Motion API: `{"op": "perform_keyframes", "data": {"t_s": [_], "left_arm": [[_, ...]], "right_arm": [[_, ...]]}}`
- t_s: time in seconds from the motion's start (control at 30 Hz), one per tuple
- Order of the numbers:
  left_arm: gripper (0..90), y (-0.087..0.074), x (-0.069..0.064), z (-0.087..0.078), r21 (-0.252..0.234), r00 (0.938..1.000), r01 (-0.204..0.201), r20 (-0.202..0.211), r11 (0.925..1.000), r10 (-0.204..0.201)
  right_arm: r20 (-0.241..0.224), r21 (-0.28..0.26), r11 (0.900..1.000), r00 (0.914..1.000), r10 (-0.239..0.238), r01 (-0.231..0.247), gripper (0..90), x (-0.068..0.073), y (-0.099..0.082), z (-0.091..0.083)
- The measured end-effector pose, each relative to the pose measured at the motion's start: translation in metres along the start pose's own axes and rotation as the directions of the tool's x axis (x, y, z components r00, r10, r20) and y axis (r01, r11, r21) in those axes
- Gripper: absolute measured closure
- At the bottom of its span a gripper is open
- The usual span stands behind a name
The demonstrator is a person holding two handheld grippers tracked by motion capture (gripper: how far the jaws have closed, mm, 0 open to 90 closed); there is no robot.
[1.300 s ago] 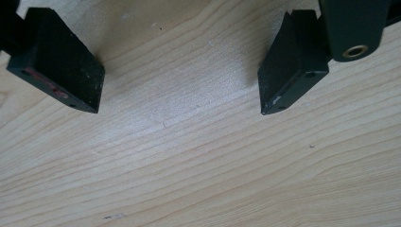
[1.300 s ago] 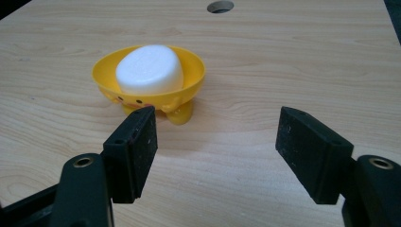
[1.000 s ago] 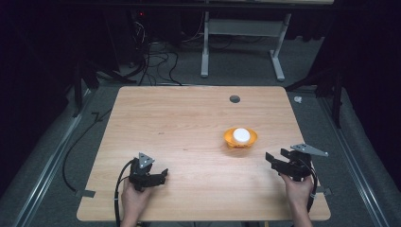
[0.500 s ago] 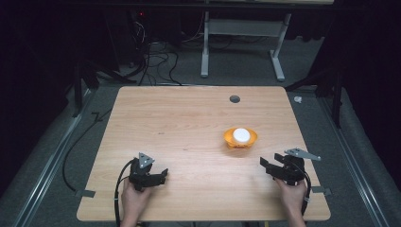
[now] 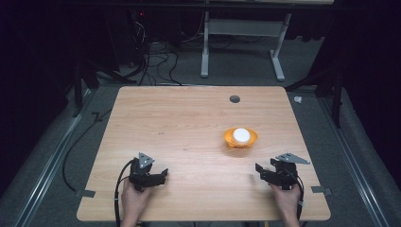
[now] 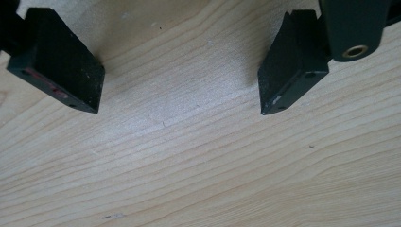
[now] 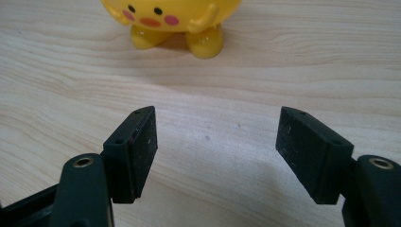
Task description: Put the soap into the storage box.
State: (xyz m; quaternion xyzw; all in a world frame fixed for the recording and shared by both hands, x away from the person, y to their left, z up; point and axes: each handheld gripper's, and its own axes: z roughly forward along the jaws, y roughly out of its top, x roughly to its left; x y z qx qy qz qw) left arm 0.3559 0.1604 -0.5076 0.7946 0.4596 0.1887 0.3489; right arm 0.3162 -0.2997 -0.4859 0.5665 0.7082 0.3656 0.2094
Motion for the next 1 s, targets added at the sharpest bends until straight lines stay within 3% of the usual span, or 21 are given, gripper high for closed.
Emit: {"op": "perform_keyframes", "data": {"t_s": [0.6,0.7,0.8,1.0], "left_arm": [[15.9,0.000,0.000,0.000,0.000,1.0000,0.000,0.000,1.0000,0.000],[15.9,0.000,0.000,0.000,0.000,1.0000,0.000,0.000,1.0000,0.000],[15.9,0.000,0.000,0.000,0.000,1.0000,0.000,0.000,1.0000,0.000],[15.9,0.000,0.000,0.000,-0.002,1.0000,-0.001,-0.001,1.0000,0.001]], "right_arm": [[0.034,0.024,0.9994,0.9991,-0.026,0.025,28.4,0.006,-0.010,0.013],[0.045,0.044,0.9978,0.9977,-0.051,0.049,26.5,0.009,-0.009,0.015],[0.073,0.070,0.9914,0.9906,-0.116,0.111,24.1,0.015,-0.009,0.017],[0.066,0.072,0.9912,0.9910,-0.116,0.112,22.4,0.016,-0.009,0.018]]}}
